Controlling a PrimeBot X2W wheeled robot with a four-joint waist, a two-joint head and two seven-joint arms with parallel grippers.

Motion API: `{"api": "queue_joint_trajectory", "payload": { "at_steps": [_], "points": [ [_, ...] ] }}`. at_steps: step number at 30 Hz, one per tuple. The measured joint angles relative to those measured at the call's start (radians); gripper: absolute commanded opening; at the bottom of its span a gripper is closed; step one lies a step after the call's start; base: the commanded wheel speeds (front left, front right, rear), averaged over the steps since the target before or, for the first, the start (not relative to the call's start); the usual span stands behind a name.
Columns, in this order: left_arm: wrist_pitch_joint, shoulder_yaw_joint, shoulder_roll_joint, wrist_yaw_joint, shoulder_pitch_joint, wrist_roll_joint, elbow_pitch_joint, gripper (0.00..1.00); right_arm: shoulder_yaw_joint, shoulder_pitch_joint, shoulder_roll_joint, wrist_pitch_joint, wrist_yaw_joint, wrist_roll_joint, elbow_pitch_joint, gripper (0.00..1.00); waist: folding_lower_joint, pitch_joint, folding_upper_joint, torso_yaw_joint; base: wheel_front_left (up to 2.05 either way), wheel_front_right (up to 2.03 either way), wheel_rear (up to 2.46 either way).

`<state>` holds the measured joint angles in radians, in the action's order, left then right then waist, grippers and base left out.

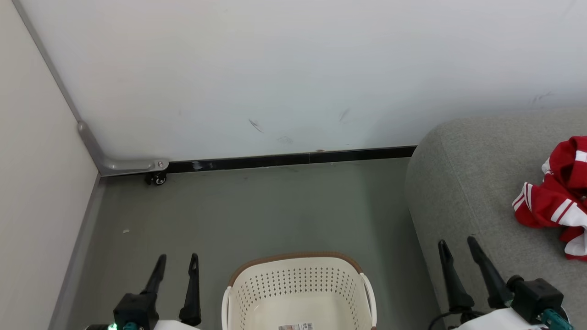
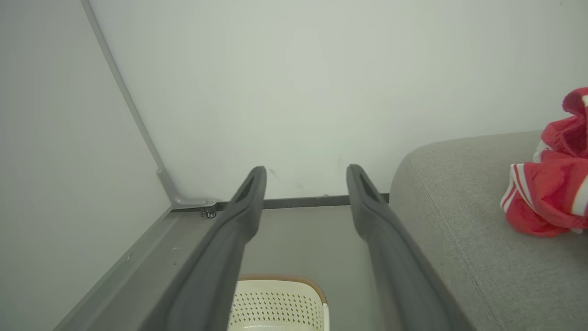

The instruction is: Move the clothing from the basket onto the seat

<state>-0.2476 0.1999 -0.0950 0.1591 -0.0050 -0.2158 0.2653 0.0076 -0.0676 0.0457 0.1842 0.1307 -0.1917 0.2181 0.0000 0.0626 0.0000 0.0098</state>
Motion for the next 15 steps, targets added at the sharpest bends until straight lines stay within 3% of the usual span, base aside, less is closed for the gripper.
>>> {"api": "queue_joint_trajectory", "payload": {
  "at_steps": [8,15],
  "points": [
    [0.006,0.004,0.014,-0.002,0.050,-0.010,0.073,0.00,0.002,-0.046,-0.009,0.000,0.000,-0.004,0.070,0.00,0.0000,0.000,0.0000,0.000,0.00,0.00,0.00],
    [0.046,-0.044,0.016,-0.020,0.037,-0.087,0.095,0.00,-0.008,-0.041,-0.009,-0.015,0.000,-0.084,0.071,0.00,0.0000,-0.002,0.0000,0.000,0.00,0.00,0.00]
  ]
}}
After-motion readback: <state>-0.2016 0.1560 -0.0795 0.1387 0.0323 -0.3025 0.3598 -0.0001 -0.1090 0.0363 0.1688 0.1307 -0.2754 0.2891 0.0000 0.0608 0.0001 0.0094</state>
